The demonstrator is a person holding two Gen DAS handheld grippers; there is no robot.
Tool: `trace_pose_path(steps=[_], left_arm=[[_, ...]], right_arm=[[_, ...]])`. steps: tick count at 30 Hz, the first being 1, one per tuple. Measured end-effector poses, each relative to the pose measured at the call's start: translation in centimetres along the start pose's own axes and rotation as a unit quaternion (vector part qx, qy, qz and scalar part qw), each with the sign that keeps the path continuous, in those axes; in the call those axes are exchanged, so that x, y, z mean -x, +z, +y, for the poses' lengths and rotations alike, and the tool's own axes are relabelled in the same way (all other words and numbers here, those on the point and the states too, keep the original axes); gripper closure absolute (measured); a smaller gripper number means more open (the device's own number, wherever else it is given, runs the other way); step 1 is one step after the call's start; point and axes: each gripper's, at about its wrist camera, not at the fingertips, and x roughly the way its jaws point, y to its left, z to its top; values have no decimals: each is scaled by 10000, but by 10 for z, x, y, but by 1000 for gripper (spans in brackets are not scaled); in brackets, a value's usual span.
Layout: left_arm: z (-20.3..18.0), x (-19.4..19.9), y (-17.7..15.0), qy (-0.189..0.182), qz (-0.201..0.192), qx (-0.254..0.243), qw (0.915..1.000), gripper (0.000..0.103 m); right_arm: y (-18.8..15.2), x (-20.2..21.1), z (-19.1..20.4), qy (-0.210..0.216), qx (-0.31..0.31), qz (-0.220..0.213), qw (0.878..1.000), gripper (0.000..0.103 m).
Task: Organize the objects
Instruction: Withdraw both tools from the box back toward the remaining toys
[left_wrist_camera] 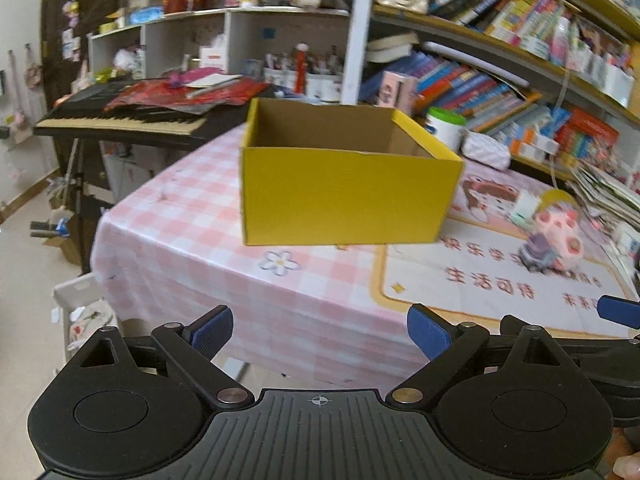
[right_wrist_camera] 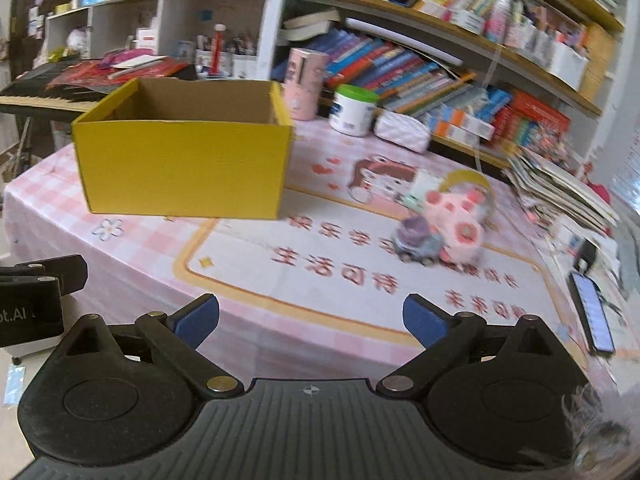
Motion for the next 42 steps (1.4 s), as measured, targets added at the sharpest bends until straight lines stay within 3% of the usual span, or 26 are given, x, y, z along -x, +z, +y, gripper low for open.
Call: trace_pose_path(steps=[19,30,42], left_arm=[[-57,-12,-3,-711,206,-596,9955,7],[-100,-30,8,-883,246,-817,9924,7],[-143,-54,24,-847,248,-786,9930,7]], right_arm=[[-24,9,-61,-823,-609,241,9945,3],[-23,-7,-101,-1052,-845,332,9903,2],[-9,-39,-147,-1022,-821,438,9904,2]])
